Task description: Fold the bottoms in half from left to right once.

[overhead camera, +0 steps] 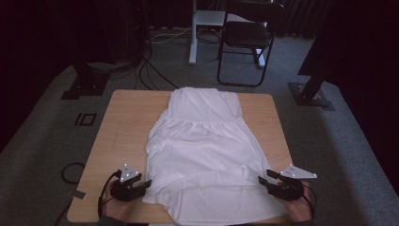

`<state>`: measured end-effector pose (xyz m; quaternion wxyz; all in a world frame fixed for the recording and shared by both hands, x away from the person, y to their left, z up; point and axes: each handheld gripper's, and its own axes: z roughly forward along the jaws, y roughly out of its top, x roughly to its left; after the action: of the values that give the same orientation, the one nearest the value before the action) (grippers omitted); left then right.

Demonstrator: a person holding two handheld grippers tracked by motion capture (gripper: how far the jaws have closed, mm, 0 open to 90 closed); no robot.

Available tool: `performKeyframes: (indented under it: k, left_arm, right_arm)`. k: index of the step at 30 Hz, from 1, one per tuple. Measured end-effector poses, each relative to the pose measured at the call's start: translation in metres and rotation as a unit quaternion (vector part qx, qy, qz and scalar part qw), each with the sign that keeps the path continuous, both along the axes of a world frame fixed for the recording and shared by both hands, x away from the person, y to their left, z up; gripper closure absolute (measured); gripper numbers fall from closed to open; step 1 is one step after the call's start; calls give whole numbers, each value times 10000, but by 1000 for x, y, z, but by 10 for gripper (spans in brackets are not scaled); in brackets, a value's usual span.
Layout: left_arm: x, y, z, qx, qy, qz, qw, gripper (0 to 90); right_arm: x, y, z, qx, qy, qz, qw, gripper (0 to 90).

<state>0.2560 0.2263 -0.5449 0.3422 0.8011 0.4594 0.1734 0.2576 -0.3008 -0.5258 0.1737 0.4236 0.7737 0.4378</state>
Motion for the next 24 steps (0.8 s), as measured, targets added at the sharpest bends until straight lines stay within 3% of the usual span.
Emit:
performKeyframes:
  k: [5, 6, 8, 10, 11, 12, 16, 22, 24]
  left_arm:
    - [-1, -7, -5, 99, 81, -52, 9999, 499]
    - [-1, -8, -6, 156, 86, -45, 9998, 490]
    - [-3, -11, -8, 255, 57, -43, 9996, 461]
    - [-8, -12, -9, 289, 27, -118, 9995, 440]
    - [-8, -12, -9, 289, 27, -118, 9995, 432]
    - [-11, -12, -9, 283, 15, -164, 9995, 432]
    - [-21, -13, -10, 327, 16, -263, 9991, 384]
    - [-28, -10, -10, 319, 61, -288, 9991, 363]
    - [-28, -9, -9, 319, 73, -289, 9990, 357]
  right_arm:
    - [20, 28, -4, 80, 143, -125, 9998, 438]
    - [26, 33, -6, -25, 220, -173, 9996, 444]
    - [33, 36, -11, -218, 502, -315, 9980, 544]
    - [33, 34, -15, -197, 695, -208, 9972, 685]
    - [28, 30, -16, -253, 704, -195, 9970, 744]
    - [28, 30, -16, -253, 704, -195, 9970, 744]
    - [4, -2, -12, -296, 641, -383, 9968, 866]
    - [-35, -48, -4, 57, 283, -147, 9995, 867]
    - [-44, -57, -6, 49, 348, 10, 9994, 813]
